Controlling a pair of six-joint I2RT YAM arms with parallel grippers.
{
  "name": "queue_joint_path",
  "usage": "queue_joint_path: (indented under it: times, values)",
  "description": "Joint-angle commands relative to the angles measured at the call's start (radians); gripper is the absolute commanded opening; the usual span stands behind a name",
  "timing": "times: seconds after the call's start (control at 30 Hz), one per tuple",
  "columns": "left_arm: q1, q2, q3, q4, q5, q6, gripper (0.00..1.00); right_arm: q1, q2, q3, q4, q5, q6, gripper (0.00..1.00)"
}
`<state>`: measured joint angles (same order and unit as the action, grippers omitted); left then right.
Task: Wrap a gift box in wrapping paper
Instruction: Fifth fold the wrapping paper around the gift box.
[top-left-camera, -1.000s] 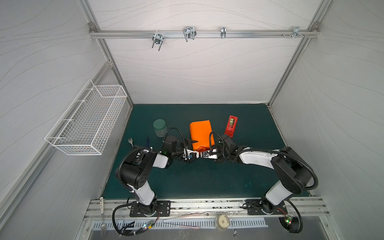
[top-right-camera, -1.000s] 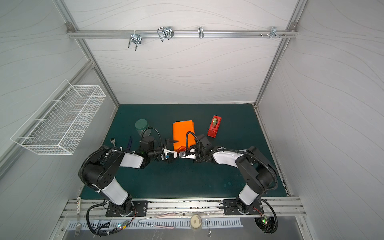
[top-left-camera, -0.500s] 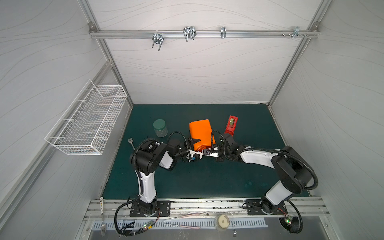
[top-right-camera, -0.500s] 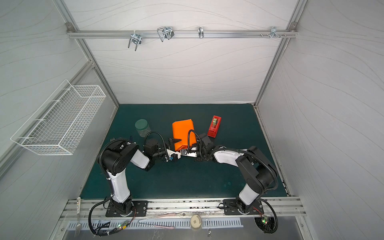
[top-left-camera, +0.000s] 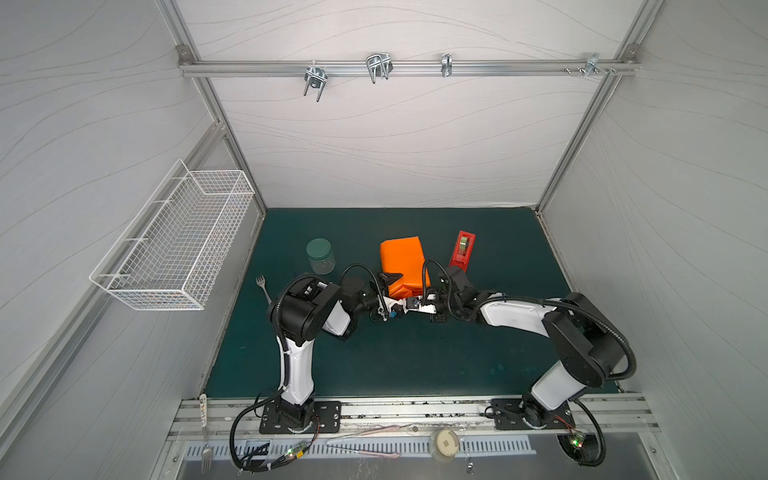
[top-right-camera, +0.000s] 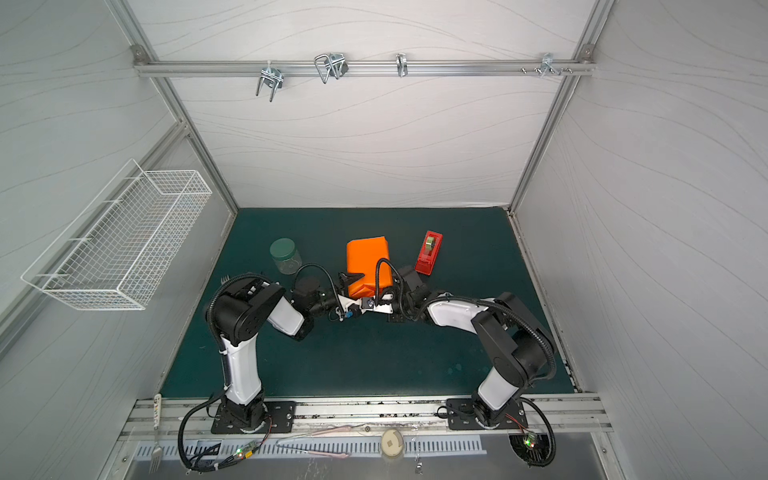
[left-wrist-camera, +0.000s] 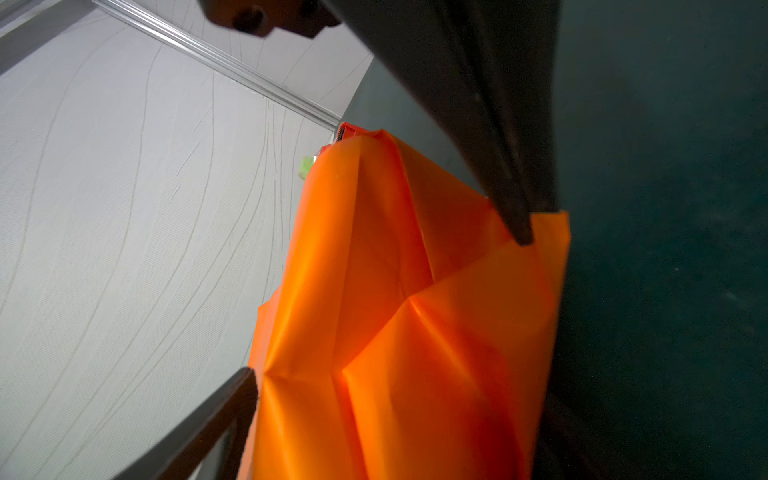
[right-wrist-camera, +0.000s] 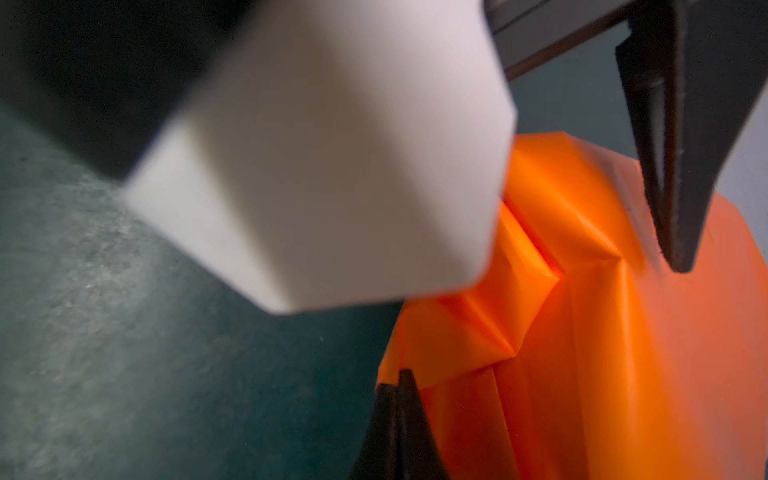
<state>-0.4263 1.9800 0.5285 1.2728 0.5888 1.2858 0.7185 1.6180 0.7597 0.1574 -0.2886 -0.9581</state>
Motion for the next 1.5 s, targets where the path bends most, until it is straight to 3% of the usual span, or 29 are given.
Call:
queue_joint_path:
  times: [0.0, 0.33, 0.77, 0.8, 0.87, 1.0, 1.17, 1.47]
  values:
    - [-0.013, 0.021, 0.021, 0.014, -0.018, 0.022, 0.88, 0.010, -0.008, -0.004, 0.011, -0.008, 0.004, 0.00]
    - [-0.013, 0.053, 0.008, 0.062, -0.030, 0.028, 0.77, 0.009, -0.008, -0.003, 0.021, 0.025, -0.018, 0.00]
    - [-0.013, 0.094, 0.010, 0.135, -0.046, 0.020, 0.74, -0.066, -0.122, 0.019, -0.128, -0.041, -0.045, 0.34]
    - [-0.013, 0.095, 0.010, 0.135, -0.047, 0.017, 0.74, -0.072, -0.121, 0.018, -0.126, -0.041, -0.038, 0.37]
    - [-0.013, 0.094, 0.010, 0.135, -0.043, 0.015, 0.74, -0.074, -0.112, 0.012, -0.103, -0.033, -0.030, 0.64]
    - [-0.014, 0.093, 0.007, 0.135, -0.045, 0.013, 0.73, -0.065, -0.077, -0.008, -0.010, 0.000, -0.013, 0.97]
    - [-0.013, 0.088, 0.005, 0.135, -0.047, 0.002, 0.73, -0.023, -0.039, -0.020, 0.098, 0.110, -0.024, 0.99]
    - [-0.013, 0.076, 0.005, 0.135, -0.049, -0.007, 0.73, 0.016, 0.031, -0.051, 0.232, 0.195, -0.066, 0.99]
